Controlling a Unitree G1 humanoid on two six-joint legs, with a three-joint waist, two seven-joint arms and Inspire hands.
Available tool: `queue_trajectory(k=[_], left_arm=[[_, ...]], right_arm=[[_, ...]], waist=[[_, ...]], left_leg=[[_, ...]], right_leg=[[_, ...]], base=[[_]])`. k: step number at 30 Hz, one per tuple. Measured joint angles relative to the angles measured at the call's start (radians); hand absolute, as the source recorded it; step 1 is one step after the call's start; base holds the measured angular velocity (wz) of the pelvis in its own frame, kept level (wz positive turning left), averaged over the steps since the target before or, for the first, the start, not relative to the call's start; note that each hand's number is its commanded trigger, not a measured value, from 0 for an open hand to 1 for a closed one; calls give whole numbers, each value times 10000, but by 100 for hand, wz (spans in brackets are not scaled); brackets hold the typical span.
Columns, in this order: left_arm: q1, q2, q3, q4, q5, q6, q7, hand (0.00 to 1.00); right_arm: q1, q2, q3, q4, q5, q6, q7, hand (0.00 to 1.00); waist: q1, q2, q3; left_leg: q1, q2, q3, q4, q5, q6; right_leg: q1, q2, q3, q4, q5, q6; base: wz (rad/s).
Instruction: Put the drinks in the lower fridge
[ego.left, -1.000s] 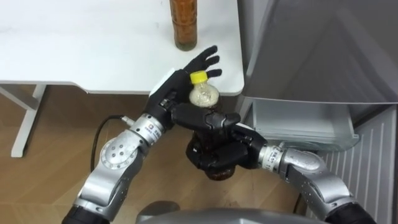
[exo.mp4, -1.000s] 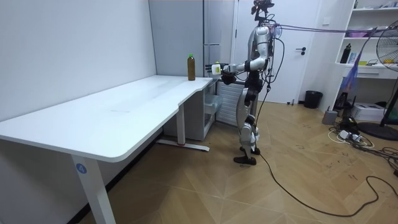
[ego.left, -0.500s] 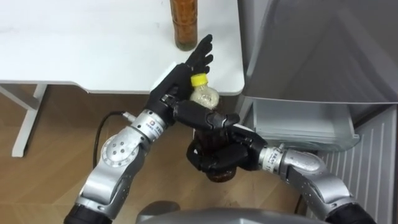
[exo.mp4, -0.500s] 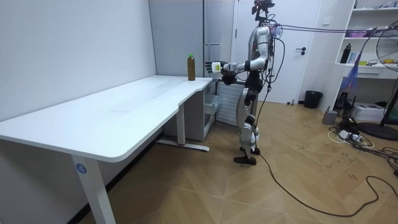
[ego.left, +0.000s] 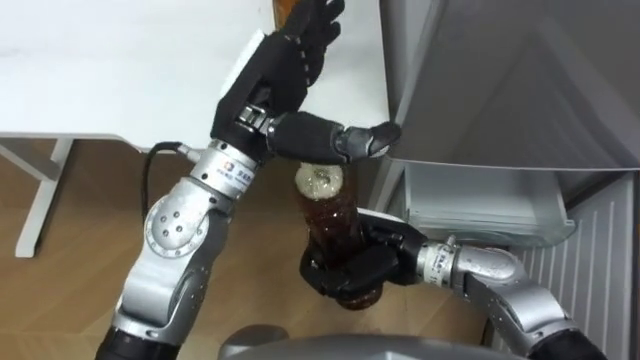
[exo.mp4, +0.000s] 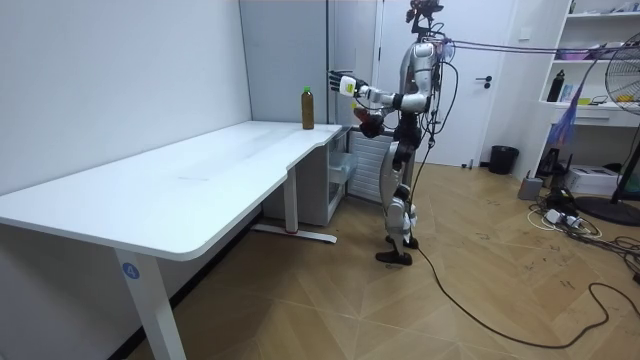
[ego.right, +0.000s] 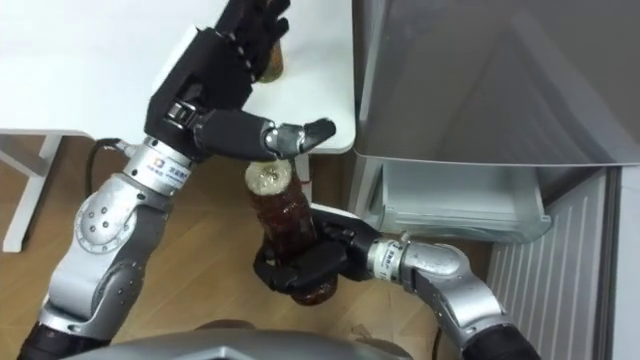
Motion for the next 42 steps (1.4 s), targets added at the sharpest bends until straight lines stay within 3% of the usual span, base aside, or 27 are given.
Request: queue_trajectory(k=[4,8,11,15,19,22,23,26,31,34,39,42], left_arm=[[-57,-3,970,-943,186,-81,438,0],[-49,-25,2609,-2058,191,-1163,1466,0],[-51,-146,3417,-2233,587,-1470,2418,0],[-44,-138,4153,-2209,986,-1534,3421,0],[-69,-131,5340,-2199,1185,-1696,4639,0],[-26,-69,6353,-2070,1323,-1805,5611,0],[56,-57,6714,-1793,1329,-1981,6033,0],[273,-57,7442,-865,1278,-2050,6860,0],[603,-1,7551,1234,643,-1906,7958,0],[787,10,7424,2586,4,-1619,8311,0],[1211,17,6259,4797,-444,-993,8391,0],[1239,229,5274,6895,-735,-672,8061,0]], right_arm=[[370,-44,-429,-62,-433,-31,84,100],[976,-99,-888,-78,-740,-32,158,100],[1222,-47,-1306,-107,-1013,-37,194,100],[1324,-236,-1793,-369,-1047,-39,217,100],[1675,-209,-2267,-565,-1047,-269,147,100],[1945,-219,-2313,-564,-1148,-219,50,100],[2053,-285,-2314,-564,-1150,-206,44,100],[2211,-311,-2351,-685,-1150,-39,-66,100],[2202,-169,-2184,-714,-1105,24,-493,100],[2185,-3,-2017,-712,-1102,271,-805,100],[1940,6,-1802,-714,-1093,852,-863,100],[1778,1,-1534,-714,-1043,1017,-1003,100]], waist=[[182,212,-63],[466,322,-148],[714,246,-133],[938,223,-93],[1205,327,-21],[1475,418,-42],[1666,469,-67],[1914,491,-109],[2208,342,-220],[2325,214,-209],[2392,115,-202],[2387,121,-199]], left_leg=[[-56,-8,-41,-2,-5,9],[257,-37,10,-164,14,0],[565,-48,26,-376,37,-34],[658,-63,-76,-385,37,-35],[659,-86,-171,-363,29,-36],[660,-95,-213,-457,30,-36],[730,-94,-152,-546,32,-37],[724,-123,-156,-538,34,-36],[812,-175,-216,-593,39,-38],[890,-170,-221,-635,39,-38],[803,-156,-249,-594,24,-16],[719,-154,-236,-604,28,-8]], right_leg=[[-55,-1,-30,-5,1,1],[162,-11,-25,-169,-3,7],[448,-1,-37,-349,-7,11],[573,2,-60,-378,-7,11],[661,-6,-215,-478,1,14],[609,-5,-182,-472,2,14],[618,-1,-134,-487,0,16],[624,-5,-147,-529,-3,17],[688,-3,-102,-552,-4,18],[744,3,-82,-552,-4,18],[641,-21,-60,-584,6,41],[622,-13,-66,-688,45,72]], base=[[3],[-3],[-4],[3],[7],[-2],[-13],[-2],[-2],[-4],[-1],[0]])
